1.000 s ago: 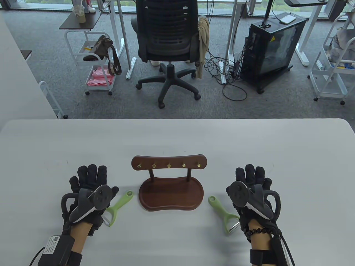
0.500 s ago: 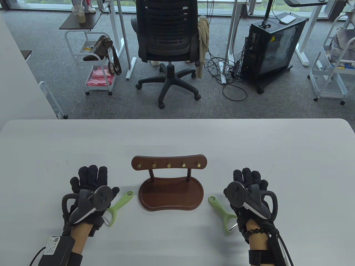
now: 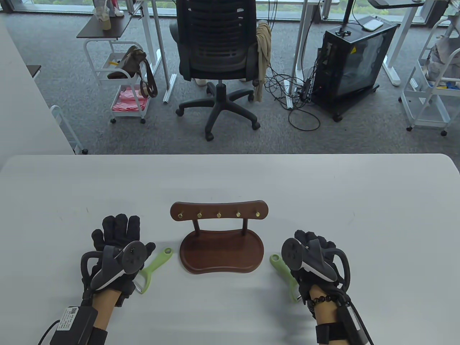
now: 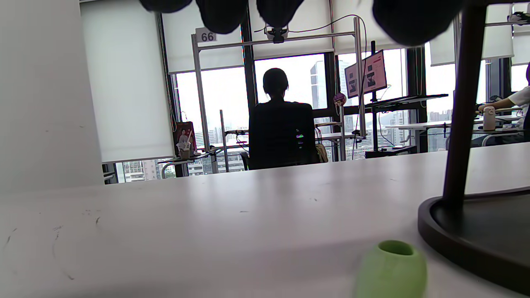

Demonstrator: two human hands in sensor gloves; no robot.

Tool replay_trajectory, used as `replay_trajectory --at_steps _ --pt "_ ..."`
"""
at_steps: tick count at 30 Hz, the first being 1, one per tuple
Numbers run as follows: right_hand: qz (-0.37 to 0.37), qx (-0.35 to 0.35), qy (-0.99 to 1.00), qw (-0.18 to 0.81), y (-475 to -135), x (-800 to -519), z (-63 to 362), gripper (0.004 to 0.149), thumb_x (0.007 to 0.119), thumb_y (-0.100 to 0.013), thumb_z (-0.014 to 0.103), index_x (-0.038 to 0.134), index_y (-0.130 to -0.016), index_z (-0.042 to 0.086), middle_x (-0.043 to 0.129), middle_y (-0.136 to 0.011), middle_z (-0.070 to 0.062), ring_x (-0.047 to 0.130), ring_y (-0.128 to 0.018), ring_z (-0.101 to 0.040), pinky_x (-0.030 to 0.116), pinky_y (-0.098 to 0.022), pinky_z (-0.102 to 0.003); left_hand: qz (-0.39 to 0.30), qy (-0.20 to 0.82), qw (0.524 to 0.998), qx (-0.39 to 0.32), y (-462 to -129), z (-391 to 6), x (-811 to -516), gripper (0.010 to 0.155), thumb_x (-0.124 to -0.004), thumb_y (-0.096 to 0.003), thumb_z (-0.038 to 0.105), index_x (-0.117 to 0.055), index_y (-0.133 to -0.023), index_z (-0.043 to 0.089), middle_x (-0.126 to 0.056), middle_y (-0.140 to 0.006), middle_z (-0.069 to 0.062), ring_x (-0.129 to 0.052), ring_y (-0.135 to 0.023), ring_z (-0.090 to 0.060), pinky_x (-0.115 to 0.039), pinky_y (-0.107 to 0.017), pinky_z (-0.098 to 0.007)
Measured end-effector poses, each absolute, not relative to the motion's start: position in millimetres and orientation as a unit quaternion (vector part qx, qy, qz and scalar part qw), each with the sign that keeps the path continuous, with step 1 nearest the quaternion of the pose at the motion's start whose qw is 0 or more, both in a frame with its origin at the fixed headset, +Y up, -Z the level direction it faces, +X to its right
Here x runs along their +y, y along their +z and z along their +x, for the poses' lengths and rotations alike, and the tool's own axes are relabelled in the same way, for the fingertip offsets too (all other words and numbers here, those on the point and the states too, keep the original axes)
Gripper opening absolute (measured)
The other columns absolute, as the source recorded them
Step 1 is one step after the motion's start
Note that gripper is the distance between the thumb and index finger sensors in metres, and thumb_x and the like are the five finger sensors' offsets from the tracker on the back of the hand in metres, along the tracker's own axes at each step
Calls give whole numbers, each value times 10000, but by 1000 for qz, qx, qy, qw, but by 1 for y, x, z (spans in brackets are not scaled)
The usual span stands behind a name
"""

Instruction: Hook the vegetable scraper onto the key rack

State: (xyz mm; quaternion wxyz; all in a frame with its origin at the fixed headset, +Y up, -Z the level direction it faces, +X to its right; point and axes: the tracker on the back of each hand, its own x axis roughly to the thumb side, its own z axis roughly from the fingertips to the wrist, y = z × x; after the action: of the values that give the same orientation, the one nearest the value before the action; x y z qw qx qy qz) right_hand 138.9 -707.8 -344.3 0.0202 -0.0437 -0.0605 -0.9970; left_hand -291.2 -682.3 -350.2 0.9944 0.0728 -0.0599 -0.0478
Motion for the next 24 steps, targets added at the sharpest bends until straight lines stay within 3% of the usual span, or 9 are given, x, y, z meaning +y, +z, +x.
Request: replay_trajectory --at_steps 9,24 --pt "-51 -140 -984 98 -352 -742 125 767 724 -538 434 509 -1087 -57 697 -1015 -277 783 -886 -522 632 -662 -719 74 -46 994 -60 -350 -291 -682 833 -631 -550 586 -382 -1166 83 -382 -1178 -327 -395 -1069 -630 -397 -679 -812" --pt "-69 -155 -973 155 -354 -761 109 682 770 -529 385 594 -1053 -14 792 -934 -190 875 -812 -422 719 -644 -662 75 -44 994 -61 -350 -291 -682 833 -630 -551 586 -383 -1166 80 -383 -1178 -326 -398 -1067 -632 -400 -678 -811"
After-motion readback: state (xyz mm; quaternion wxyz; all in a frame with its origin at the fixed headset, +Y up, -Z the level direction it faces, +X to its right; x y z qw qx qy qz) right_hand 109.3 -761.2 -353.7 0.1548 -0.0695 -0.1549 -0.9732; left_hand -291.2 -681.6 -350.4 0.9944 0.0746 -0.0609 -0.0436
